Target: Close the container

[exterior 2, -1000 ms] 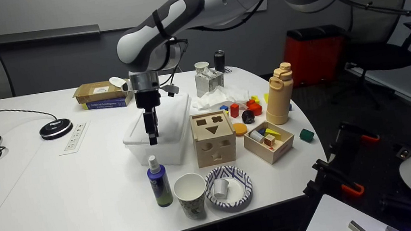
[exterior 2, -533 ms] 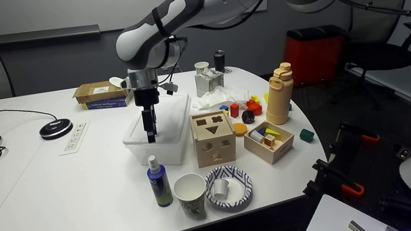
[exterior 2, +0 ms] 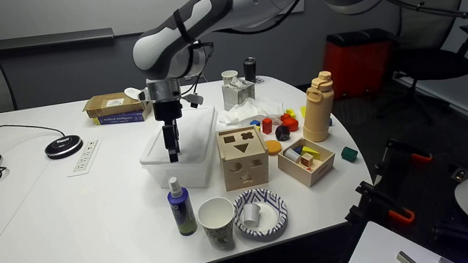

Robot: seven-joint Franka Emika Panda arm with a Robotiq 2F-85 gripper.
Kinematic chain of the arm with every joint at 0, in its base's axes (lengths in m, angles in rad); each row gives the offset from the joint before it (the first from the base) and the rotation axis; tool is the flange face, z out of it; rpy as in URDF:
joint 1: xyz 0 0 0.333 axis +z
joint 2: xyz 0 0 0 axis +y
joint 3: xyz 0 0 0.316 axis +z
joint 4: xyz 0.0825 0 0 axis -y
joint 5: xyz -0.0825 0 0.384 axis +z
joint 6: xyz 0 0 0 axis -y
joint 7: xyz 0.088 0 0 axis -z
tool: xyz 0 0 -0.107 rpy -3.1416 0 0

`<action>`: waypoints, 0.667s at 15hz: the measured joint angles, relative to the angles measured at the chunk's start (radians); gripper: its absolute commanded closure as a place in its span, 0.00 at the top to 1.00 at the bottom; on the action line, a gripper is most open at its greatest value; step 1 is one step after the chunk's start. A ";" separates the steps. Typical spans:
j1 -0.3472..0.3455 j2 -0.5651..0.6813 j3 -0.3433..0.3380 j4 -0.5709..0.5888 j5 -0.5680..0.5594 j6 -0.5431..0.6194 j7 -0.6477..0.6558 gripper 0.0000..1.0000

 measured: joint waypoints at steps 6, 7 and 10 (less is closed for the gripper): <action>0.007 0.009 -0.007 0.000 -0.009 0.000 0.003 1.00; 0.013 0.011 -0.014 0.000 -0.009 0.000 0.003 1.00; 0.029 0.017 -0.027 0.000 -0.009 -0.001 0.008 1.00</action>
